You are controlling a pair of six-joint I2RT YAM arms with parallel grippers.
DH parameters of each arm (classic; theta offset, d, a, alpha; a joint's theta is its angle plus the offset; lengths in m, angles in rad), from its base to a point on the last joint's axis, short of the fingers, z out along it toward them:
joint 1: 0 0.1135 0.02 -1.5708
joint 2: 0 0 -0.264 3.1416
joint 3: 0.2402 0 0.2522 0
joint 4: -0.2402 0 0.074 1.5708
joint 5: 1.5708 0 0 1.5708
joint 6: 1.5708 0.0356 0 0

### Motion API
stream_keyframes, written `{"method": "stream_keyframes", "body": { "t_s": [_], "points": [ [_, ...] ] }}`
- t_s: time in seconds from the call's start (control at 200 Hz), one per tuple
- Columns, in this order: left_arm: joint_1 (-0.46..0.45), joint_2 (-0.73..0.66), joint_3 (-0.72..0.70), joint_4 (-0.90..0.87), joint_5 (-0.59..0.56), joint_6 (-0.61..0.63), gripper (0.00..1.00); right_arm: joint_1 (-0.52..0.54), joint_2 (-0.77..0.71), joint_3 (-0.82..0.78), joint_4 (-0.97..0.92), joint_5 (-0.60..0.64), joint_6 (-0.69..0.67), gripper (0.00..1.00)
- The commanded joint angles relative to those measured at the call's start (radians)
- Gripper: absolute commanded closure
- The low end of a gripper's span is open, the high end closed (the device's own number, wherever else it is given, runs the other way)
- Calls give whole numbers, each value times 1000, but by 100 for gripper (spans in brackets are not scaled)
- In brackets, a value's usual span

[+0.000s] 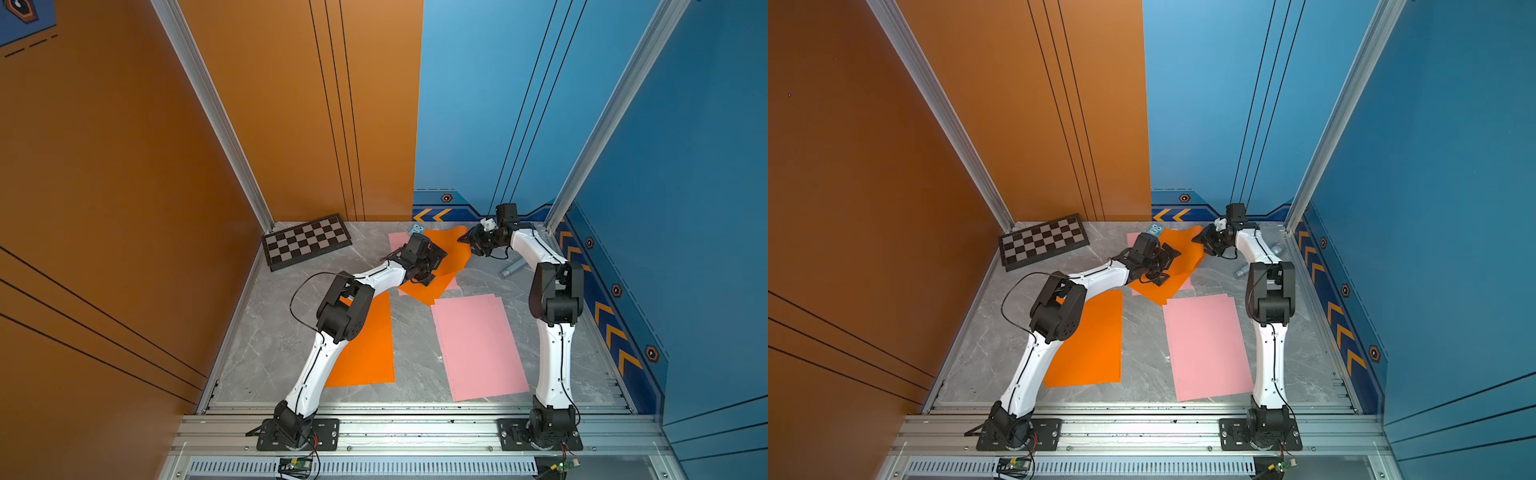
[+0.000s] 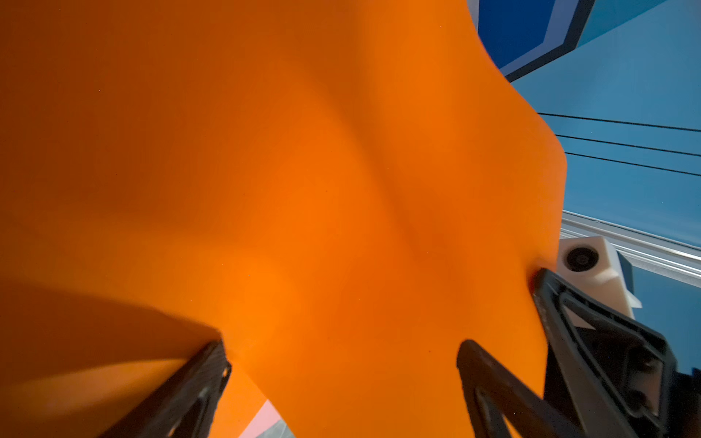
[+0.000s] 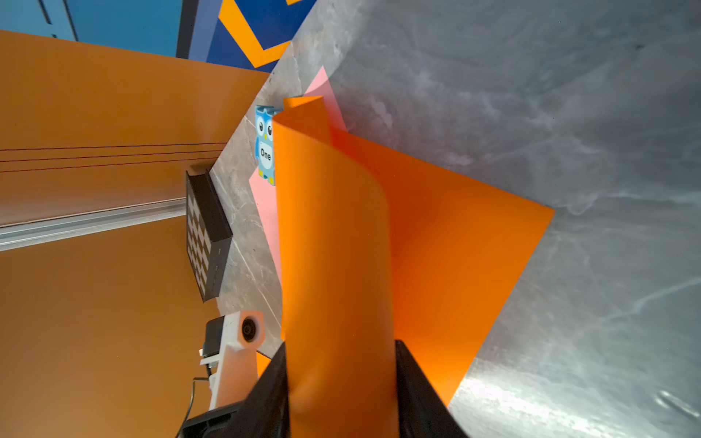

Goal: Sort the scattered colored papers by color
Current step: Pick up the colored paper.

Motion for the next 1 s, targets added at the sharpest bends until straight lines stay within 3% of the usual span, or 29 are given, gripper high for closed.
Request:
{"method": "stream_keyframes", "body": {
  "t_s": [0.0, 0.205, 0.621, 0.996],
  "points": [
    [7, 8, -34, 34, 26, -55, 2, -5, -57, -56, 64, -30, 45, 58],
    [4, -11, -29, 48, 42, -55, 2, -5, -67, -104, 82, -21, 43, 69],
    [-26, -129, -199, 119, 64, -70, 2, -4, -89, -109, 108, -8, 68, 73],
    [-29, -78, -123, 172, 6, -116, 2, -3, -165, -188, 217, -35, 134, 76]
  ]
}}
